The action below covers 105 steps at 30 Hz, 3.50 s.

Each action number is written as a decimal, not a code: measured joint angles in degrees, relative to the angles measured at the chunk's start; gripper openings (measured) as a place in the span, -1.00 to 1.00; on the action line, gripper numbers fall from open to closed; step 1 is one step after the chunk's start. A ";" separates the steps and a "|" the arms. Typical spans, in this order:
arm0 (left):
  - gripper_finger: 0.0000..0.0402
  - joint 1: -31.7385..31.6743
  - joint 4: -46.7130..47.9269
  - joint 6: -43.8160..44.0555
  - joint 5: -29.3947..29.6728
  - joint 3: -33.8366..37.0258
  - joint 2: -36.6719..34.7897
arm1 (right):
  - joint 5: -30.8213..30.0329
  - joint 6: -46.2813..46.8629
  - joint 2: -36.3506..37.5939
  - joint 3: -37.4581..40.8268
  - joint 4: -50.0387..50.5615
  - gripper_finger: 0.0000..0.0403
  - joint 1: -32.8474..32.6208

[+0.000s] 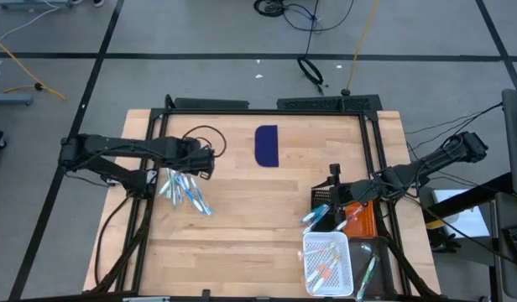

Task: Pick & Place Toothbrushes
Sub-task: Put the violet toothbrush into the orange basket

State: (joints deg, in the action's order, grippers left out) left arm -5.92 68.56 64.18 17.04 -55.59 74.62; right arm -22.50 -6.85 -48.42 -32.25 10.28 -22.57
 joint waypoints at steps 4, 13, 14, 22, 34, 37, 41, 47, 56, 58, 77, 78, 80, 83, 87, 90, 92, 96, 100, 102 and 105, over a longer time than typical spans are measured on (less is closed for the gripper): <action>-0.47 -2.19 0.06 3.11 -3.44 5.25 -1.68 | 0.02 0.00 0.00 0.00 0.08 -0.21 0.00; -0.47 -8.06 1.85 8.56 -6.58 12.61 -3.18 | 0.04 0.11 0.00 0.00 0.22 -0.21 0.00; -0.47 -8.79 1.75 8.57 -7.07 13.41 -3.29 | 0.04 0.13 -0.02 0.00 0.20 -0.21 0.00; -0.47 -13.21 1.16 8.81 -6.58 14.86 -2.94 | 0.09 0.15 -0.02 0.00 0.26 -0.21 -0.02; -0.47 -20.05 -2.05 8.14 -7.10 14.86 -2.96 | 0.15 0.15 -0.02 0.00 0.24 -0.21 -0.02; -0.47 -21.72 -3.98 6.06 -7.84 14.86 -2.96 | 0.15 0.17 -0.02 0.00 0.24 -0.21 -0.02; -0.47 -24.10 -2.40 6.54 -7.61 15.10 -2.57 | 0.24 0.17 -0.02 0.00 0.26 -0.21 -0.02; -0.47 -26.97 -4.96 8.34 -10.51 18.19 -2.02 | 0.26 0.20 -0.02 0.00 0.24 -0.21 -0.02; -0.49 -28.17 -11.74 6.39 -12.71 22.42 -1.09 | 0.26 0.20 -0.02 0.00 0.32 -0.21 -0.04; -0.58 -28.14 -11.59 6.22 -12.80 22.40 -1.21 | 0.25 0.20 -0.01 0.00 0.31 -0.21 -0.03; -0.96 -25.19 -2.03 0.95 -10.11 8.36 -1.21 | 0.20 0.20 -0.02 0.00 0.26 -0.21 -0.04; -0.96 -24.46 -1.26 0.81 -9.37 7.10 -1.21 | 0.20 0.20 -0.02 0.00 0.27 -0.21 -0.04; -0.96 -22.66 -0.90 0.68 -7.88 4.80 -1.21 | 0.18 0.20 -0.01 0.00 0.27 -0.21 -0.04; -0.94 -20.02 -1.06 0.20 -6.50 1.75 -1.23 | 0.17 0.20 -0.02 0.00 0.26 -0.21 -0.04; -0.96 -16.75 -2.23 -0.77 -4.96 -1.37 -1.23 | 0.16 0.20 0.00 0.00 0.26 -0.21 -0.04; -0.94 -14.37 -4.61 -3.31 -4.51 -3.00 -1.23 | 0.15 0.22 -0.02 0.00 0.26 -0.21 -0.04; -0.91 -12.92 -7.29 -4.95 -4.50 -3.37 -1.23 | 0.15 0.22 -0.01 0.00 0.25 -0.21 -0.04; -0.96 -10.11 -12.79 -9.17 -2.39 -3.90 -1.23 | 0.13 0.23 -0.02 0.00 0.24 -0.21 -0.04; -0.92 -7.08 -21.87 -14.99 -0.80 -3.90 -1.23 | 0.14 1.57 -0.02 0.00 -0.70 -0.21 -0.04; -0.90 -5.45 -27.06 -18.94 -0.38 -3.90 -1.23 | 0.18 2.17 -0.02 0.00 -1.85 -0.21 -0.04; -0.94 -3.05 -35.38 -25.24 -0.38 -3.90 -1.23 | 0.11 3.19 -0.02 0.00 -4.18 -0.21 -0.04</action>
State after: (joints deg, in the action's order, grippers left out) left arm -8.96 33.18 38.94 16.67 -59.48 73.38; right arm -22.39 -3.66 -48.45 -32.25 6.10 -22.61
